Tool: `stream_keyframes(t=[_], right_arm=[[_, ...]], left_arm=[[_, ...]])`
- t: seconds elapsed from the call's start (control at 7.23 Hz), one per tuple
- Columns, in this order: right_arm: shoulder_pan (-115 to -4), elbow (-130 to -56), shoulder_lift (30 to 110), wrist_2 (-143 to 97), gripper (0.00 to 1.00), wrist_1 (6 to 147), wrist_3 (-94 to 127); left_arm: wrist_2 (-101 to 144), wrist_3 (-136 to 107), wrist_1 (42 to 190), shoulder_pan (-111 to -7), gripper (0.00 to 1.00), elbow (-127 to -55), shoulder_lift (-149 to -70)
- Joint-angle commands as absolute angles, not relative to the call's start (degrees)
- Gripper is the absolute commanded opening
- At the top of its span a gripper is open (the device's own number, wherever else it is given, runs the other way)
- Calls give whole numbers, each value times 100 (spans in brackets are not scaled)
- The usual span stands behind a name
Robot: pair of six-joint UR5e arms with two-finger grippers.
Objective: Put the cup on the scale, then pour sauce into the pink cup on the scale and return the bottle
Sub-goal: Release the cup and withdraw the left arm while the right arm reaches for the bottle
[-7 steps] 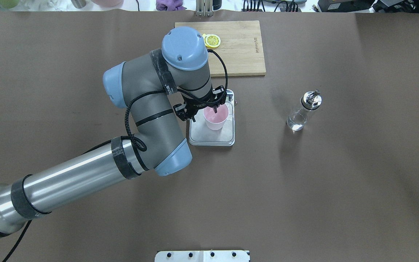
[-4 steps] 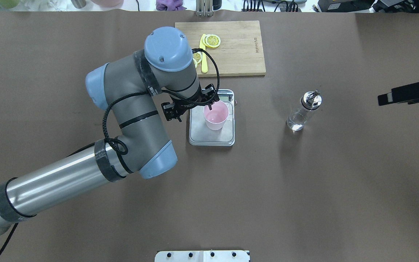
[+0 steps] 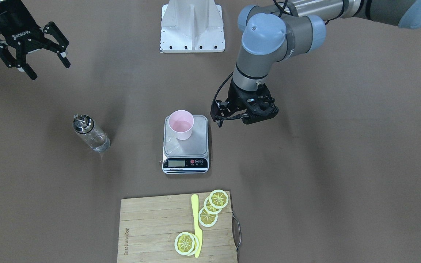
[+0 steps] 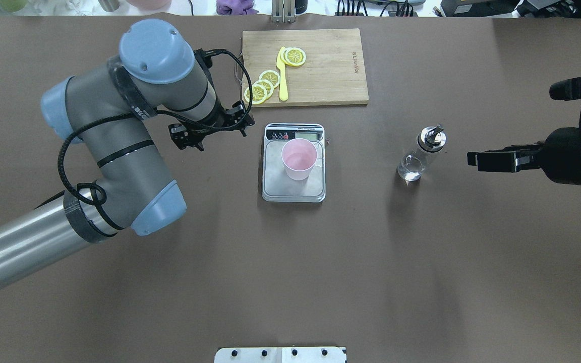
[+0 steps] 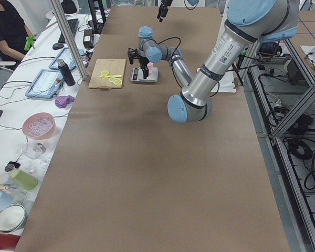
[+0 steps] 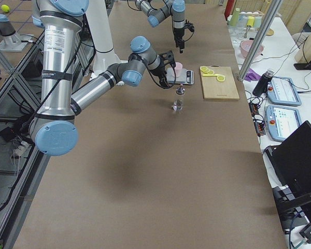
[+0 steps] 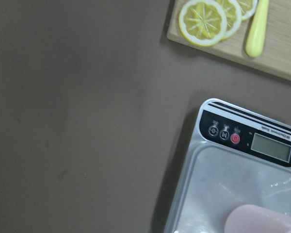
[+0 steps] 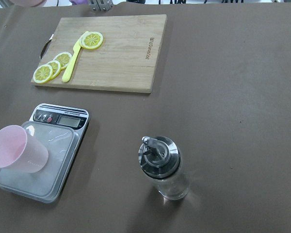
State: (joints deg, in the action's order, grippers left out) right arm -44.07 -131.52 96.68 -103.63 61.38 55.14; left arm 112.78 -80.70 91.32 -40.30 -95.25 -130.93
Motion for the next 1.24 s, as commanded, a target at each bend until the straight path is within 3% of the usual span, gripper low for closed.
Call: stream_keyframes(t=[0.0,0.28,0.69,1.11], right_arm=[[-3599,-12974,9773,-8894,100,6065,5694],[-3376,-12833,9747,-8394,99,6021,5608],[-3270,-11719,9765,-8271,99,4364,5608],[-2919,-11163,9642,-7638,97,3613,5459]], left_arm=[[11320,-7648,9114,-4410,98,-9711,-12816],[11303,-6126,8897,-4832,98,-10247,-12017],[11329,-4193,8693,-5920,98,-10283,-11532],[11355,-3419,8692,-6398,98,-10783,-10663]])
